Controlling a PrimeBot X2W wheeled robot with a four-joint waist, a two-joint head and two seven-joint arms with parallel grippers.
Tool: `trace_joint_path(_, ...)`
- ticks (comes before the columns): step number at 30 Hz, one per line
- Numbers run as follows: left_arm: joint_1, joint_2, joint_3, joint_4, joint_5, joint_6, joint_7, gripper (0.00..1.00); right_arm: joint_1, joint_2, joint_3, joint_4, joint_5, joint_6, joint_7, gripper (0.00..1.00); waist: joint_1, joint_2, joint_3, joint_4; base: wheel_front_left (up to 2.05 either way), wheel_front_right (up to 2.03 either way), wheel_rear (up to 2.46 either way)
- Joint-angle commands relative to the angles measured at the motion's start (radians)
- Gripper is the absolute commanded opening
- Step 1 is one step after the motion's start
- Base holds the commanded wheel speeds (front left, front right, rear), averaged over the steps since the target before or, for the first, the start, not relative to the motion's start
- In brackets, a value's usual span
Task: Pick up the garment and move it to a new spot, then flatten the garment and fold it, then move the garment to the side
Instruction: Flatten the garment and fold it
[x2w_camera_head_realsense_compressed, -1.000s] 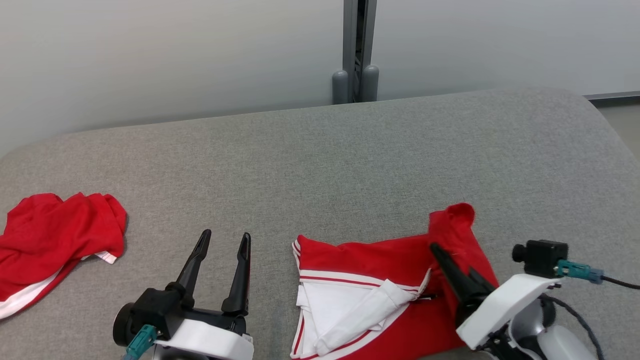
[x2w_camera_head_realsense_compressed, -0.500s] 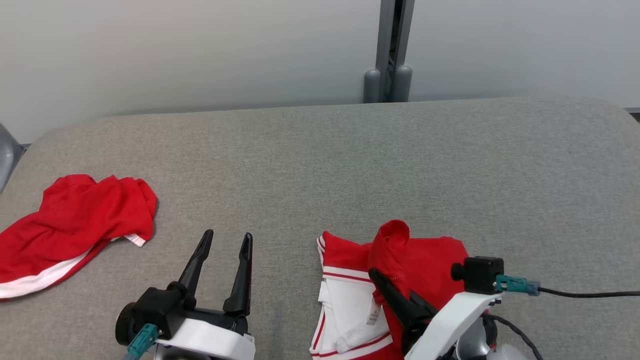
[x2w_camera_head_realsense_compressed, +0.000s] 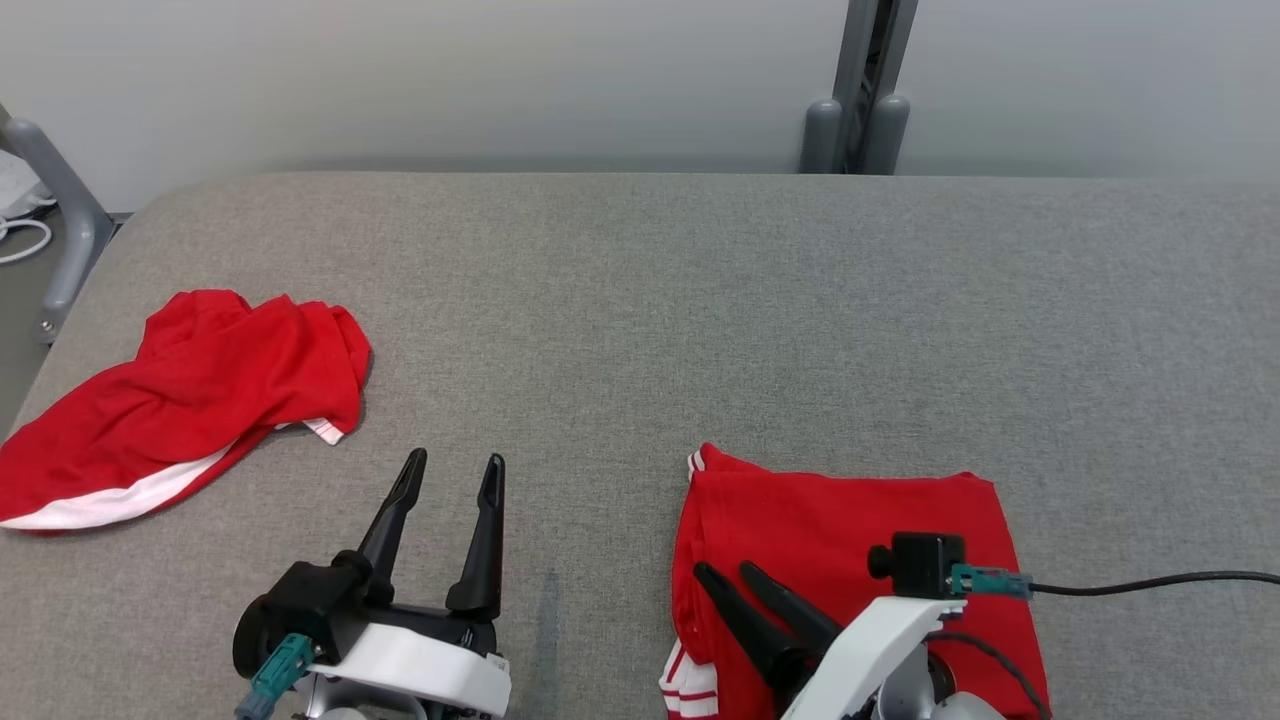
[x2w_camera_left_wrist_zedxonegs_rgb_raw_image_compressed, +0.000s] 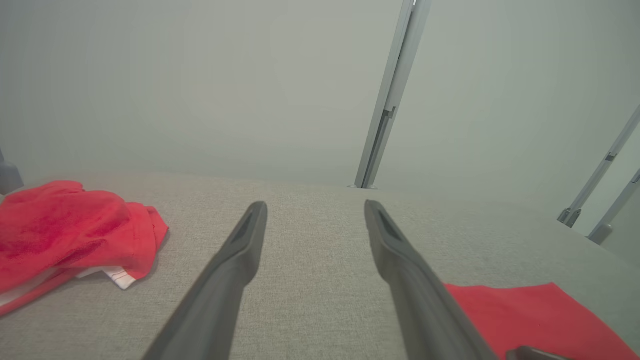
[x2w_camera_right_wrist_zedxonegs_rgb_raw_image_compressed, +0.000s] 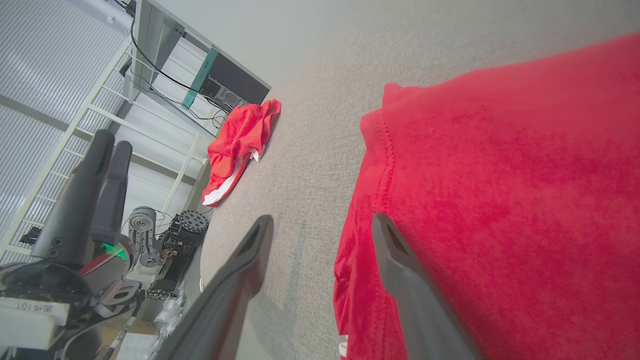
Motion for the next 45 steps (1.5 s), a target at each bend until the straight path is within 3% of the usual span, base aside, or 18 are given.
trace_joint_path(1, -0.021, 0.003, 0.002, 0.001, -0.004, -0.003, -0.003, 1.00, -0.012, -0.005, 0.012, 0.004, 0.012, 0.000, -0.012, 1.00, 0.0000, 0.0000, 0.007, 0.006, 0.00, 0.00, 0.00)
trace_joint_path(11, -0.040, 0.003, 0.000, 0.002, -0.007, 0.001, -0.003, 1.00, -0.059, -0.005, 0.108, 0.049, 0.031, 0.000, -0.045, 1.00, 0.0000, 0.0000, 0.020, 0.001, 0.00, 0.00, 0.00)
trace_joint_path(19, -0.029, 0.003, 0.018, -0.008, 0.009, 0.000, -0.003, 1.00, -0.108, -0.018, 0.079, 0.018, -0.019, 0.000, -0.106, 1.00, 0.0000, 0.0000, 0.005, -0.041, 0.00, 0.00, 0.00)
trace_joint_path(25, -0.021, 0.004, 0.033, -0.020, 0.019, -0.004, -0.003, 1.00, -0.127, -0.120, -0.009, -0.023, -0.126, 0.000, -0.175, 1.00, 0.0000, 0.0000, -0.005, -0.083, 0.00, 0.00, 0.00)
trace_joint_path(32, -0.015, 0.003, 0.049, -0.038, -0.002, 0.002, -0.003, 1.00, -0.093, -0.244, -0.180, -0.079, -0.348, 0.000, -0.273, 1.00, 0.0000, 0.0000, -0.015, -0.113, 0.00, 0.00, 0.00)
trace_joint_path(38, 0.000, 0.003, 0.060, -0.049, 0.006, 0.007, -0.003, 1.00, -0.021, -0.212, -0.367, -0.151, -0.442, 0.000, -0.310, 1.00, 0.0000, 0.0000, -0.020, -0.130, 0.00, 0.00, 0.00)
trace_joint_path(45, 0.018, 0.003, 0.069, -0.058, -0.013, 0.020, -0.003, 1.00, 0.059, -0.194, -0.460, -0.206, -0.639, 0.000, -0.329, 1.00, 0.0000, 0.0000, -0.019, -0.134, 0.00, 0.00, 0.00)
